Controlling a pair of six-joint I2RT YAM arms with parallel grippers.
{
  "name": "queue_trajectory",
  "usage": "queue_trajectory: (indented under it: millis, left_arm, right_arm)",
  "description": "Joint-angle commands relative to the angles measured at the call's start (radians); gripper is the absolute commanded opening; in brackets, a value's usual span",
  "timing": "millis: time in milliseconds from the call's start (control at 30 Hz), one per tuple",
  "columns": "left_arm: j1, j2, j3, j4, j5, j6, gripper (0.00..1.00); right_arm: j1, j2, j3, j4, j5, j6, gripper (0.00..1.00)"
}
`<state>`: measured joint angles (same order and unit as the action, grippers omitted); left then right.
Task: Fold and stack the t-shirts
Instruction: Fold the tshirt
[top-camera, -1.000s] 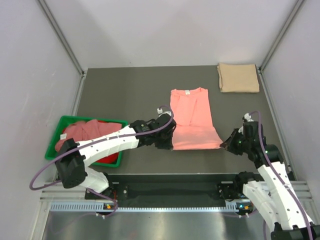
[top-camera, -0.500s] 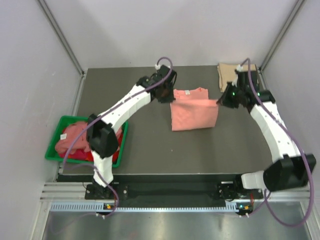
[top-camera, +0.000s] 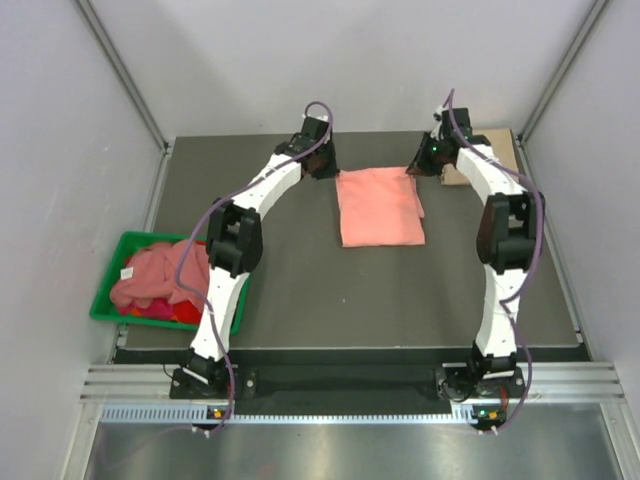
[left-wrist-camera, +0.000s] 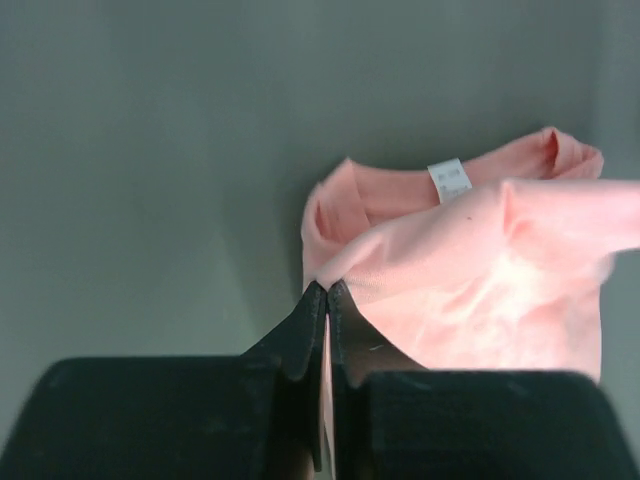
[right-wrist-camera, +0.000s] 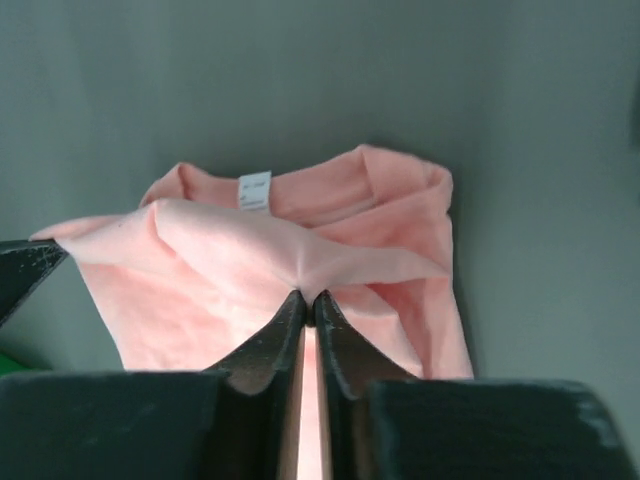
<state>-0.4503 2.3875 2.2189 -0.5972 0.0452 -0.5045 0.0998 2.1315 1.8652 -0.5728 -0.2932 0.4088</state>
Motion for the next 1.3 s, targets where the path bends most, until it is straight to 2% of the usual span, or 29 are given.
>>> queue_trajectory:
  millis: [0, 33, 100, 233, 333, 467, 600, 700, 833, 967, 1067, 1167, 1200, 1233, 1267]
  left_arm:
    - [0.032, 0.025, -0.044, 0.336, 0.107, 0.028, 0.09]
    - [0.041, 0.062, -0.038, 0.412, 0.122, 0.029, 0.16]
    - [0.05, 0.097, -0.016, 0.448, 0.148, 0.021, 0.22]
    - [0.081, 0.113, 0.028, 0.421, 0.177, 0.033, 0.24]
    - [0.084, 0.047, -0.065, 0.409, 0.214, 0.089, 0.25]
    - [0.081, -0.042, -0.171, 0.412, 0.297, 0.1, 0.19]
    - [0.081, -0.122, -0.266, 0.352, 0.34, 0.098, 0.17]
    - [0.073, -0.217, -0.387, 0.341, 0.326, 0.113, 0.17]
    - [0.07, -0.315, -0.523, 0.306, 0.295, 0.11, 0.17]
    - [0.056, -0.416, -0.613, 0.298, 0.291, 0.107, 0.17]
    - [0.039, -0.456, -0.639, 0.251, 0.268, 0.109, 0.18]
    - [0.012, -0.482, -0.65, 0.211, 0.226, 0.124, 0.17]
    - [0.003, -0.488, -0.65, 0.177, 0.211, 0.136, 0.17]
    - [-0.016, -0.499, -0.648, 0.16, 0.162, 0.139, 0.17]
    - [-0.027, -0.504, -0.648, 0.143, 0.138, 0.141, 0.17]
  right_arm:
    - [-0.031, 0.111, 0.125, 0.106, -0.09, 0.045, 0.13]
    - [-0.038, 0.132, 0.143, 0.131, -0.113, 0.065, 0.17]
    - [-0.048, 0.174, 0.179, 0.155, -0.136, 0.071, 0.25]
    - [-0.084, 0.15, 0.178, 0.145, -0.156, 0.024, 0.42]
    - [-0.092, 0.084, 0.109, 0.105, -0.127, -0.043, 0.47]
    - [-0.121, 0.019, -0.039, 0.097, -0.153, -0.116, 0.44]
    - [-0.126, 0.002, -0.112, 0.074, -0.138, -0.174, 0.38]
    - [-0.135, 0.001, -0.159, 0.076, -0.158, -0.2, 0.34]
    - [-0.137, 0.015, -0.19, 0.086, -0.195, -0.219, 0.38]
    - [-0.137, 0.015, -0.248, 0.129, -0.239, -0.215, 0.38]
    - [-0.134, 0.004, -0.307, 0.156, -0.256, -0.197, 0.36]
    - [-0.12, -0.045, -0.395, 0.203, -0.242, -0.18, 0.26]
    - [-0.117, -0.079, -0.45, 0.214, -0.225, -0.168, 0.2]
    - [-0.112, -0.1, -0.478, 0.235, -0.204, -0.144, 0.09]
    - [-0.112, -0.128, -0.513, 0.257, -0.201, -0.13, 0.04]
